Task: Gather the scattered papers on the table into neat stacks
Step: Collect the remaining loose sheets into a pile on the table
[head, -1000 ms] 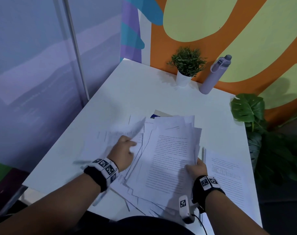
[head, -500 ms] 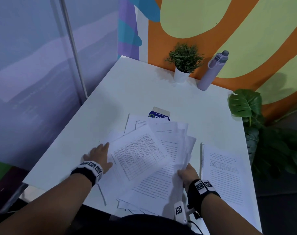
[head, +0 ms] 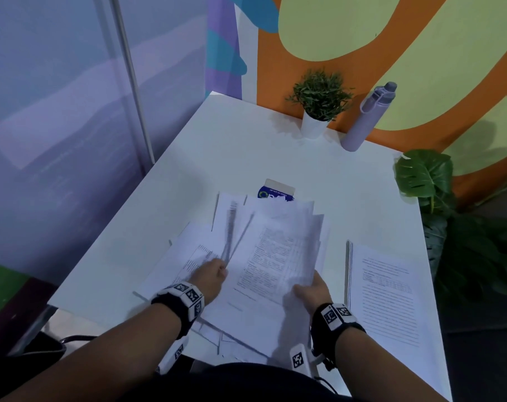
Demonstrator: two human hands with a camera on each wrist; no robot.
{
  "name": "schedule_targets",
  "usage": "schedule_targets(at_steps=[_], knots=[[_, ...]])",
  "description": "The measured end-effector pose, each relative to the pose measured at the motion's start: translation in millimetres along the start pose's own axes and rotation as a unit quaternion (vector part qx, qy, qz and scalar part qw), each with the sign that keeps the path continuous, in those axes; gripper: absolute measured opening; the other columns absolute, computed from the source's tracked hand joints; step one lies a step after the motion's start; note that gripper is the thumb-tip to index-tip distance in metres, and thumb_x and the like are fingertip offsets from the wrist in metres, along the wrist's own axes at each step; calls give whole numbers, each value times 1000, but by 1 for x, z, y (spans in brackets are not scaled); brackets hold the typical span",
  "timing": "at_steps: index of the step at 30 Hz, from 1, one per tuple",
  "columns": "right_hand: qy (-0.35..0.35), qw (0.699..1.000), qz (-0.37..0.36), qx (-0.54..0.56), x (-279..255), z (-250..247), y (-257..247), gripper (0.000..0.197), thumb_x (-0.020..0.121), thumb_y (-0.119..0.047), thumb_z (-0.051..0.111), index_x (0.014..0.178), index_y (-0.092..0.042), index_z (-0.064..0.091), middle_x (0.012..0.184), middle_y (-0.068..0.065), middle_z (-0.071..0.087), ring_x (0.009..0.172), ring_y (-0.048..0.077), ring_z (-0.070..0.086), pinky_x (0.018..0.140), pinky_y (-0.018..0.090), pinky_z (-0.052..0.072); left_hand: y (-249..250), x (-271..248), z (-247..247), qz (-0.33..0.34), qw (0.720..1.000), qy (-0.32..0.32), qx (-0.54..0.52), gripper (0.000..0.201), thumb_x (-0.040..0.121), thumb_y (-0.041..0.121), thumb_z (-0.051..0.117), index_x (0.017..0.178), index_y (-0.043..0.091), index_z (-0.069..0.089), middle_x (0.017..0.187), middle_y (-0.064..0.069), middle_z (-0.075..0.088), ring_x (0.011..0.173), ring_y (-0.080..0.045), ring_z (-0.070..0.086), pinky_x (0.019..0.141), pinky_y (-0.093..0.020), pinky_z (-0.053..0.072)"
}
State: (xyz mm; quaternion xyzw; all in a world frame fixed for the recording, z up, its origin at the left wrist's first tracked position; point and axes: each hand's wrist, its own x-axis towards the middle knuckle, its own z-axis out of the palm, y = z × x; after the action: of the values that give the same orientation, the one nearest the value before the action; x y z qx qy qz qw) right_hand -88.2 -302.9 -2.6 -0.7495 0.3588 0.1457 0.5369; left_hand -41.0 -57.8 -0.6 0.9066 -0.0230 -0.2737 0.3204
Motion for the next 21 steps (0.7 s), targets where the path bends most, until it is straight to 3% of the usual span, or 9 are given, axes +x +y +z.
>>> schedule_targets(at_steps=[3,6,9,11,12,14,16,19,21], knots=[[39,999,-18,16,4,-17,2,44,82,0,53,123,-13,53,106,14,66,98,35,62,90,50,54,-25,9,-17,-42,987,109,106,39,90,29,49,128,19,49,139,-12,41,123,-32,46,101,-41,41],[70,996,-22,50,8,-34,5,42,84,-2,57,124,-15,53,106,14,65,99,37,62,91,53,53,-48,5,-34,-143,968,83,189,81,77,43,67,142,31,21,153,-5,14,139,-31,21,107,-51,31],[73,994,-23,77,16,-49,8,40,85,-1,59,123,-11,55,104,15,66,99,38,62,93,56,51,-62,5,-43,-174,963,77,191,104,69,43,75,146,27,8,145,-13,29,132,-34,35,103,-47,38],[49,995,-21,81,20,-55,10,37,84,0,63,120,-11,59,103,14,67,102,40,62,95,57,49,-68,7,-46,-163,971,104,141,92,75,27,70,147,25,13,136,-12,44,123,-32,47,99,-42,43],[29,996,-23,78,21,-55,10,34,84,0,64,116,-13,61,102,14,68,104,40,62,96,57,48,-70,8,-47,-137,977,124,107,76,79,16,64,144,21,25,128,-12,52,114,-31,53,94,-38,46],[-27,997,-25,69,19,-51,5,28,85,-4,67,107,-21,65,105,13,70,106,37,63,98,57,47,-66,10,-50,-59,984,157,59,39,83,1,52,120,11,57,102,-13,58,91,-30,59,77,-30,45],[-66,996,-27,51,15,-46,-2,22,86,-10,67,100,-25,65,105,11,70,104,34,62,100,54,46,-54,13,-54,29,983,176,40,25,84,-6,49,95,9,65,88,-9,52,80,-24,53,73,-25,37],[-81,995,-19,48,16,-40,-6,19,87,-9,66,95,-26,64,100,9,68,105,34,60,101,53,45,-29,18,-62,109,966,233,-3,30,85,-10,50,107,4,64,100,-13,55,88,-22,54,80,-23,35],[-87,995,-23,40,18,-39,-8,21,84,-7,68,94,-25,66,101,10,69,109,37,59,102,57,44,-16,19,-67,95,958,269,-32,42,86,-12,46,121,8,57,119,-13,52,102,-19,53,87,-20,35]])
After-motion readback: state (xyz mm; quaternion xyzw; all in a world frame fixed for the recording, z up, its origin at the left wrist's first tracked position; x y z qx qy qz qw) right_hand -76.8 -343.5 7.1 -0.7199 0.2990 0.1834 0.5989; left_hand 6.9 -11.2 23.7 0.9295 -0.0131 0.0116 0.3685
